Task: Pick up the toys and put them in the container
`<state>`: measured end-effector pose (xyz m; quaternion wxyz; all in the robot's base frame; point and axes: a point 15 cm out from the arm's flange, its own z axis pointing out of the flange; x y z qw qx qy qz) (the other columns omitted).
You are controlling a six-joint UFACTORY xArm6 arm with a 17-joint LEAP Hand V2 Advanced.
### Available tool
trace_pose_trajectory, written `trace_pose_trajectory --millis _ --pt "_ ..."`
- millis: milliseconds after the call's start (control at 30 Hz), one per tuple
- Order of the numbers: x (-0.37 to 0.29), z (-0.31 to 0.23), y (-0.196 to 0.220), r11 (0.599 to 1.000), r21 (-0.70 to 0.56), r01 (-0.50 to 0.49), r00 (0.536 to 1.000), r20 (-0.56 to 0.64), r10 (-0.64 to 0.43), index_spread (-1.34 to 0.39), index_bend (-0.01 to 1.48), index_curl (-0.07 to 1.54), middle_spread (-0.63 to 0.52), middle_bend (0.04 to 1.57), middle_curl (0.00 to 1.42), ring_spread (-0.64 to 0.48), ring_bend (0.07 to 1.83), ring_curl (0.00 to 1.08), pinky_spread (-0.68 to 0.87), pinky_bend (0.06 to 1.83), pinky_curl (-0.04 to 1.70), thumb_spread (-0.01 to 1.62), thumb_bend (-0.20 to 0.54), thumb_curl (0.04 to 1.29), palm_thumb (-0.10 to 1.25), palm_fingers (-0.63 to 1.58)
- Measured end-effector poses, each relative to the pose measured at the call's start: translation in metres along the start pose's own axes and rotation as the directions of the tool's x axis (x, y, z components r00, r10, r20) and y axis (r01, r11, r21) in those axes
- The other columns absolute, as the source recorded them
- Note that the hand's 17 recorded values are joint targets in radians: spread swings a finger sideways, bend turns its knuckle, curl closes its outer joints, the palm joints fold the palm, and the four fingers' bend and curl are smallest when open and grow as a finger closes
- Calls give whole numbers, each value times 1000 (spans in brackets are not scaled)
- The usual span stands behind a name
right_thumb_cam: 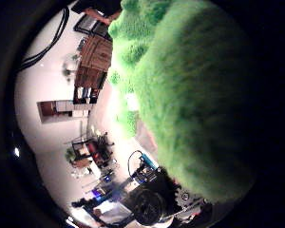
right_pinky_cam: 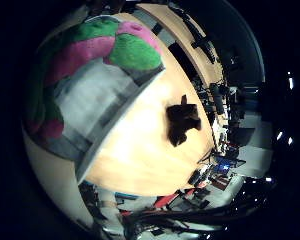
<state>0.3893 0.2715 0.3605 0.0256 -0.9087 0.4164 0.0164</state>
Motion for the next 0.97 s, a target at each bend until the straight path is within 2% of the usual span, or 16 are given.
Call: trace_pose_trajectory --millis 200,267,300,333,367,400,500,633,733,967 --pt "1 1 0 1000 -2 0 1000 -1 0 -608 428 716 -394 993 521 -345 1145 461 -602 1003 427 928 -22 344 942 1227" --pt "1 1 1 1000 -6 7 1000 -1 -7 -612 382 705 -403 969 514 -348 1148 461 -605 1024 432 935 -33 340 919 1152" --pt "1 1 3 1000 -12 8 1000 0 -8 -611 297 684 -424 866 484 -370 1122 453 -606 1070 443 930 -74 323 831 903" --pt "2 3 7 1000 -28 10 1000 -1 -10 -597 260 688 -399 753 463 -361 1074 459 -572 1084 468 927 -104 303 726 563" --pt "2 5 13 998 -57 11 1000 2 -11 -573 289 703 -350 697 456 -305 958 454 -450 1000 485 912 -126 284 607 194" --pt "1 9 20 996 -91 20 1000 9 -19 -553 279 685 -289 641 435 -237 858 435 -317 973 496 894 -129 269 497 20" --pt "3 10 24 987 -146 64 998 24 -61 -532 182 561 -174 521 373 -107 629 299 -32 833 386 847 -102 252 322 -116" --pt "9 3 17 986 -145 77 997 34 -73 -487 150 482 -100 425 338 -22 522 242 174 736 319 805 -65 255 210 -83" --pt "9 2 17 987 -141 81 996 34 -77 -469 143 440 -80 386 328 7 486 234 251 701 298 791 -47 265 190 -53" --pt "9 1 17 987 -138 88 996 34 -84 -448 148 367 -73 343 322 27 442 236 330 652 274 781 -37 286 178 -6"
